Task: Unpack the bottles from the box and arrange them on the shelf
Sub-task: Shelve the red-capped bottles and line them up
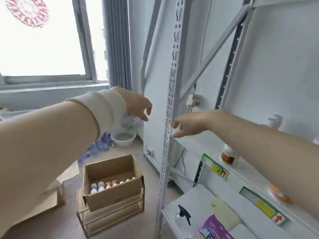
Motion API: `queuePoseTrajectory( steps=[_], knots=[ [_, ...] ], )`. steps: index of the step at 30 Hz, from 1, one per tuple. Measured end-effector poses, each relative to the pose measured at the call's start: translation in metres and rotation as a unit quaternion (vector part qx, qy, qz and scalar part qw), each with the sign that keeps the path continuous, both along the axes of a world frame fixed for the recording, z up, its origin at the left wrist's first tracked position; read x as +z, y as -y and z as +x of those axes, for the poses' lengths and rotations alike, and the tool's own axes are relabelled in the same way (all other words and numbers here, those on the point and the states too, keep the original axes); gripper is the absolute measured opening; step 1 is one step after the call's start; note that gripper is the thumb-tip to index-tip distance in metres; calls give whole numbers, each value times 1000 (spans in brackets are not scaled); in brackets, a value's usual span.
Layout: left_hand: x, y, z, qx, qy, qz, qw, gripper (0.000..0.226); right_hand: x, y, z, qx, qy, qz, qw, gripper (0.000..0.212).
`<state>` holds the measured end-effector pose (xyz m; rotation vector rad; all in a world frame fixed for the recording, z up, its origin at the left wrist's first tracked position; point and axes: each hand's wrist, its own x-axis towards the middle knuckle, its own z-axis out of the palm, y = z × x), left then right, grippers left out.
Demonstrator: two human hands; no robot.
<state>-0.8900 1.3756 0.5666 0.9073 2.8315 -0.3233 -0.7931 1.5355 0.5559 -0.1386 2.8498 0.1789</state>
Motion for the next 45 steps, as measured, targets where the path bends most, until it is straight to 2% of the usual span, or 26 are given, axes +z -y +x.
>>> queuePoseTrajectory(
  steps=[4, 6, 11, 16, 22, 25, 28, 33, 37, 41, 45],
  knots=[
    [-43, 92, -53, 62, 41, 13, 997, 40, -38, 80, -84, 67, 19, -2, 998, 50],
    [-74, 126, -75, 94, 76, -9, 993, 41, -69, 111, -121, 90, 39, 3, 995, 48],
    [-165, 179, -132, 134, 132, -55, 981, 47, -155, 159, -194, 115, 136, -7, 984, 49],
    [-248, 191, -194, 126, 205, -65, 968, 46, -249, 165, -272, 107, 226, 1, 968, 50],
    [-354, 190, -280, 165, 280, -87, 942, 40, -355, 154, -367, 97, 284, -31, 953, 46],
    [-394, 188, -313, 182, 314, -62, 930, 39, -398, 153, -403, 95, 335, -31, 937, 44],
    [-440, 189, -340, 193, 333, -34, 923, 40, -443, 157, -440, 102, 344, -26, 933, 45],
    [-524, 197, -366, 242, 418, 13, 875, 41, -525, 169, -472, 78, 363, -66, 926, 42],
    [-601, 204, -396, 250, 416, 27, 874, 40, -592, 180, -490, 44, 390, -91, 915, 44],
    [-678, 207, -430, 272, 353, 79, 892, 40, -660, 189, -520, -48, 364, -157, 917, 47],
    [-747, 204, -455, 266, 340, 50, 901, 45, -733, 198, -539, -136, 373, -195, 897, 52]
  ],
)
